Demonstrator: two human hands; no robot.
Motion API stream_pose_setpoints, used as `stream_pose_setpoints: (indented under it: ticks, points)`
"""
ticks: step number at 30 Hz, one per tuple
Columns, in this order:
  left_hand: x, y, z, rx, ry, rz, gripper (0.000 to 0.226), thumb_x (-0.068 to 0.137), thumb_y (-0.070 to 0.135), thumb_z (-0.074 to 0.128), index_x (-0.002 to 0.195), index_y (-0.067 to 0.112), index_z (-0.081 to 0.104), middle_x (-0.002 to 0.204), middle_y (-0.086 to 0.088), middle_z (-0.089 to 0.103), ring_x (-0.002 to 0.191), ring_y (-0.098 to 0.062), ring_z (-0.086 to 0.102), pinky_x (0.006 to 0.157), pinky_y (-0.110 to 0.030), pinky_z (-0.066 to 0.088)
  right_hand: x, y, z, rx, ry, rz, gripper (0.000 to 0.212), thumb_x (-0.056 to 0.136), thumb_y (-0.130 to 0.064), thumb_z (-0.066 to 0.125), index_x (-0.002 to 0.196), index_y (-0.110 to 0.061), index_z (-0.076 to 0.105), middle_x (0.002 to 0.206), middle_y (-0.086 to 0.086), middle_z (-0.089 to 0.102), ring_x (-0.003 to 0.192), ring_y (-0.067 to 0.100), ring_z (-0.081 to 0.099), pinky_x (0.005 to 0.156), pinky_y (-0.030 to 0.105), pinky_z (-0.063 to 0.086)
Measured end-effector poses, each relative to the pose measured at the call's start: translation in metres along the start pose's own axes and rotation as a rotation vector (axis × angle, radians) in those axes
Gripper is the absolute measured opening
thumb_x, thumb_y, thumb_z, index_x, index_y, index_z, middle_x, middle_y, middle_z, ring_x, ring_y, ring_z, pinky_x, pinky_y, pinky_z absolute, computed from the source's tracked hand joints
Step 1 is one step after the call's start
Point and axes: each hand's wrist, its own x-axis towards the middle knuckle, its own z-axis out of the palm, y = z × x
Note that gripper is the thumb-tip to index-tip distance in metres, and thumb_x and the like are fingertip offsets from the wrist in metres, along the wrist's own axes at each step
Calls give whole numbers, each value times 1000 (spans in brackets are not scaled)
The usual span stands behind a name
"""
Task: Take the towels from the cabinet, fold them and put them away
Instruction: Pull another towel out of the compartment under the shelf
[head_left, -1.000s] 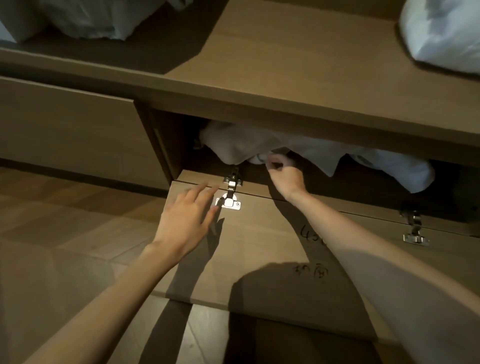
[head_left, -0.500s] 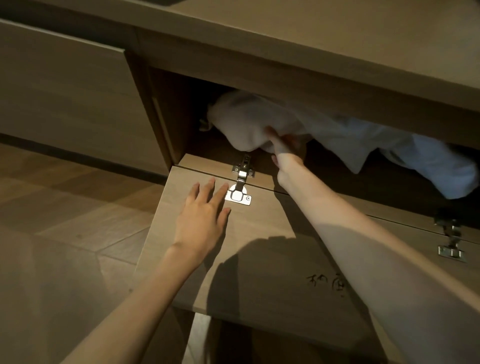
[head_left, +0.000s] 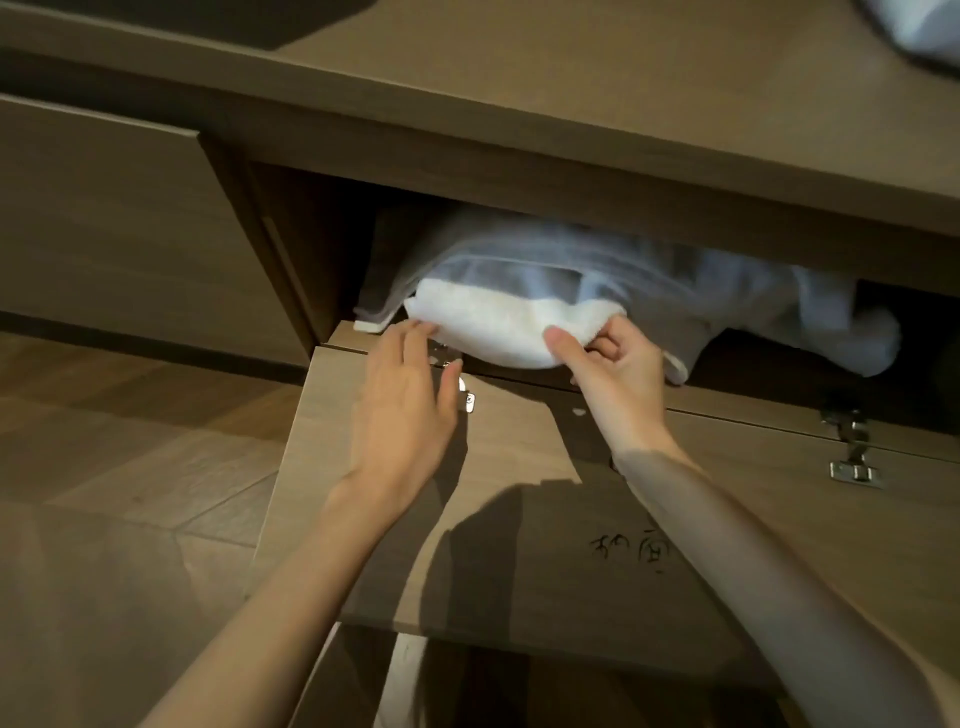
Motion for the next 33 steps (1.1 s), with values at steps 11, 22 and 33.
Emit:
stream_pose_setpoints:
  ticks: [11,22,33]
  points:
    - [3,38,20,255,1,269,44,86,33,68,126,17,57,128,-12,51,114,-33,47,90,-43,45,4,7,-49,-745,96,-340,20,89,-33,65,105,-20,64,104,-7,63,103,12,56,84,21,41]
    - [10,37,27,367,-47,325,70,82,45,70,143,32,38,129,-8,49,113,-35,46,87,-43,47,69,17,-28,-917,-23,-397,43,100,-38,45,139,-21,45,146,11,37,133,29,36,103,40,38]
    - [9,38,33,373,-81,339,68,79,33,73,139,31,42,136,-11,38,119,-37,25,95,-45,44,13,-4,-54,-860,150,-850,25,100,-16,46,109,-1,64,95,13,62,82,26,60,67,34,48]
